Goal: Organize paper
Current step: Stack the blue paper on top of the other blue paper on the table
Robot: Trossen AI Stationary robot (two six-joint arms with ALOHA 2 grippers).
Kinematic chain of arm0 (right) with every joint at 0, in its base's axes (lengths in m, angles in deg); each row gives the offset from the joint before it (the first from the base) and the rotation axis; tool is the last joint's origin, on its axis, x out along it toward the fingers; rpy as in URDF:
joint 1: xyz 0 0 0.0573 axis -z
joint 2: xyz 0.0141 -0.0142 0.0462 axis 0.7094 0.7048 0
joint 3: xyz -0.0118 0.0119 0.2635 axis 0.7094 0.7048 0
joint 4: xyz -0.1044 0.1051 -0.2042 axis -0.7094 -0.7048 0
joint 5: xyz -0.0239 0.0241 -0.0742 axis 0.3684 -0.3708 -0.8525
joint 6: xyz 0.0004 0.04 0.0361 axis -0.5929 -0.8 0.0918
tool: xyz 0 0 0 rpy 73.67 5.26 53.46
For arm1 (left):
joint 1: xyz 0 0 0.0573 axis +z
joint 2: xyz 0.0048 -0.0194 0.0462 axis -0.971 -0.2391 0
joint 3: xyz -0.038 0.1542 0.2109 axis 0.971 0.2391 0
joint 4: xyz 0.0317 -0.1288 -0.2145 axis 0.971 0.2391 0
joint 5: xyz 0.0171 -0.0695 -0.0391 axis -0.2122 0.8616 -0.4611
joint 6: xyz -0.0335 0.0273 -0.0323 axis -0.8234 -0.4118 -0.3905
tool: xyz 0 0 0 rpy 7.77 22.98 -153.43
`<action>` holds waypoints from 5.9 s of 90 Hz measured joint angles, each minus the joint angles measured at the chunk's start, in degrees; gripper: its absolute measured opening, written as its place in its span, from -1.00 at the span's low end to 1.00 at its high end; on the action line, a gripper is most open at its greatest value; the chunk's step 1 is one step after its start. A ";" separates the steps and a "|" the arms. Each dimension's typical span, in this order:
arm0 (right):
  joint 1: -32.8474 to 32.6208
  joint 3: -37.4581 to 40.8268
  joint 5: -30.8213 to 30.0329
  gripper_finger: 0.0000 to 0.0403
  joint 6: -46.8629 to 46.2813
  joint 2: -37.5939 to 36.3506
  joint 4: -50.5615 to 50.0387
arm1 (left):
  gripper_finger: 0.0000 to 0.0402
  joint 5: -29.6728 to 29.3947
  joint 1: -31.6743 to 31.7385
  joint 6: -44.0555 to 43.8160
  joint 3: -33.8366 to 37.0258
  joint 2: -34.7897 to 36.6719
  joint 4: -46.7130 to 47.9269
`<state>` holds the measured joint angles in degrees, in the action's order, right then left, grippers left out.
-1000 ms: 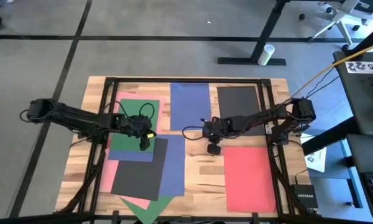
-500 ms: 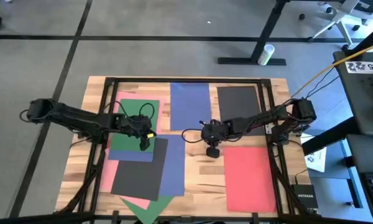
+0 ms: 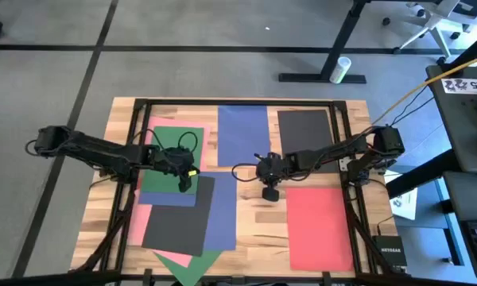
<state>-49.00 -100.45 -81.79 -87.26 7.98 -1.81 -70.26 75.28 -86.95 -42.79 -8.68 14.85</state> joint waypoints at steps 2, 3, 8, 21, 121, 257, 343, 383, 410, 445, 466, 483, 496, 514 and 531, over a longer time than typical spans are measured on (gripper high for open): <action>-0.21 0.00 0.09 -1.00 0.00 0.03 0.67 | -1.00 0.00 0.01 0.02 0.00 0.01 0.00; -0.35 0.00 0.22 -1.00 0.01 0.04 0.98 | -1.00 0.00 0.01 0.02 0.00 0.01 0.01; -0.99 0.00 0.68 -1.00 0.53 0.07 2.39 | -1.00 0.02 0.00 0.06 0.00 0.01 0.00; -3.59 0.00 0.88 -1.00 4.39 0.09 6.54 | -1.00 0.02 0.00 0.10 -0.02 0.01 0.81; -9.88 -4.48 -4.13 -1.00 6.93 0.53 13.03 | -1.00 0.00 -4.77 -3.20 -0.02 -2.31 4.43; -29.74 -45.38 -11.76 -0.29 1.21 30.39 -18.83 | -1.00 -1.10 -14.99 -7.79 -0.15 -14.71 0.95; -31.99 -60.17 -20.60 -0.29 -9.45 43.16 -26.29 | -1.00 -1.58 -14.99 -8.51 -0.02 -14.81 1.05; -32.53 -60.95 -22.67 -0.29 -12.34 43.48 -27.71 | -1.00 -1.56 -14.99 -7.79 0.00 -14.81 1.01; -31.98 -60.54 -24.15 -0.29 -14.78 43.52 -28.77 | -1.00 -1.56 -14.99 -7.81 0.00 -14.81 1.00; -32.73 -64.67 -32.15 -0.29 -20.29 43.72 -34.46 | -1.00 -1.56 -14.99 -7.83 0.00 -14.86 0.90; -32.05 -64.65 -32.17 -0.29 -22.23 43.72 -37.55 | -1.00 -1.55 -14.99 -8.33 0.02 -14.86 0.85; -32.56 -64.65 -30.91 -0.29 -22.21 43.72 -37.53 | -1.00 -1.55 -14.99 -8.43 0.02 -14.86 0.84; -33.53 -64.65 -29.46 -0.29 -22.19 43.72 -37.23 | -1.00 -1.54 -14.99 -7.83 0.02 -14.86 0.83; -34.28 -64.65 -30.56 -0.29 -19.20 43.72 -36.36 | -1.00 -1.56 -14.99 -7.98 0.02 -14.86 0.83; -34.41 -64.65 -33.65 -0.29 -17.28 43.70 -35.08 | -1.00 -1.53 -14.99 -8.01 0.02 -14.86 0.83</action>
<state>-83.40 -165.10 -115.44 -104.54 51.67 -36.89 -71.79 60.29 -94.96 -42.77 -23.53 15.68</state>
